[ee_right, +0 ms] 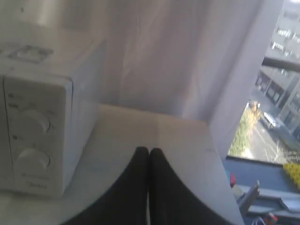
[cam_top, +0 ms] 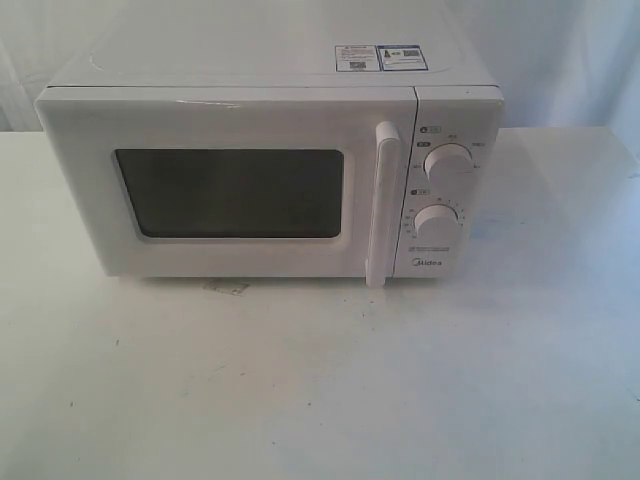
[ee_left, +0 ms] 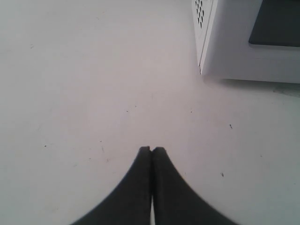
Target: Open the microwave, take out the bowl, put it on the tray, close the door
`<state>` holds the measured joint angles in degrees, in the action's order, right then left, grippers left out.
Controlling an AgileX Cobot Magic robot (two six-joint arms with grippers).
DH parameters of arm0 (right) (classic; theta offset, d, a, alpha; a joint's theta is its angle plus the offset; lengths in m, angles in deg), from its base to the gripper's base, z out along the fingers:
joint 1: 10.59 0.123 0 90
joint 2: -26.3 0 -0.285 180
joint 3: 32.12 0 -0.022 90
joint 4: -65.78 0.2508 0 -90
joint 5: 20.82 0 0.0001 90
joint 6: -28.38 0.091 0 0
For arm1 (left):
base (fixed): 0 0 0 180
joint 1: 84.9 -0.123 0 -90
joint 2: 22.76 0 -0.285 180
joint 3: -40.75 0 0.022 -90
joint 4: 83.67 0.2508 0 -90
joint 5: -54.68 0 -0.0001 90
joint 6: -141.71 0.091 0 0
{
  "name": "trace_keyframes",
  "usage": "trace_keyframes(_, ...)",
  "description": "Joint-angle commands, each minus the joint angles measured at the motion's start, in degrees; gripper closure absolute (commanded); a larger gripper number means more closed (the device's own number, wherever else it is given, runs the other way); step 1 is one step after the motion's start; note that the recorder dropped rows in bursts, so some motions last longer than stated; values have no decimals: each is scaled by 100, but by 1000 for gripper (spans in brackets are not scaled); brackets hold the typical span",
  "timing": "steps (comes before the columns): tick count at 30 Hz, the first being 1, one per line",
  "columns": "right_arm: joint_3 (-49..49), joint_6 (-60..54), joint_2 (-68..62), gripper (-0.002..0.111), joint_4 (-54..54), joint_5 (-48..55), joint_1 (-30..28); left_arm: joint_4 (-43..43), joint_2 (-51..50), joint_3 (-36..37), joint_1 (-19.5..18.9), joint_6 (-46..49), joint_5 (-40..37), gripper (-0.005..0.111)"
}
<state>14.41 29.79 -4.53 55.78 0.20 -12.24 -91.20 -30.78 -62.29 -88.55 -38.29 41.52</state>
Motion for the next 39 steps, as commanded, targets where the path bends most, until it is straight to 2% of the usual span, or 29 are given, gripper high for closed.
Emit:
trace_keyframes(1,-58,33,-280,108,-13,217,-37,-13,22,25,39,0,25,107)
trace_keyframes(10,-58,1104,-426,108,425,-99,-37,-13,22,25,39,0,25,107)
trace_keyframes(15,-58,1104,-875,108,425,-420,-37,-13,22,25,39,0,25,107)
trace_keyframes(24,-76,870,-2602,108,425,-1849,74,-13,22,25,39,0,25,107)
trace_keyframes(29,-101,719,-3489,108,425,-1806,331,-13,22,25,39,0,25,107)
trace_keyframes(32,-268,449,-3875,108,449,-1141,787,-13,22,25,39,0,25,107)
trace_keyframes(34,-504,-577,-3919,108,1064,-417,1256,-13,22,25,39,0,25,107)
trace_keyframes(35,-661,-2001,-3919,108,1903,-91,1533,-13,22,25,39,0,25,107)
trace_keyframes(36,-741,-2851,-3919,108,2478,66,1651,-13,22,25,39,0,25,107)
trace_keyframes(37,-848,-4426,-3934,108,3726,350,1768,-13,22,25,39,0,25,107)
trace_keyframes(39,-886,-6367,-3961,108,5202,492,1765,-13,22,25,39,0,25,107)
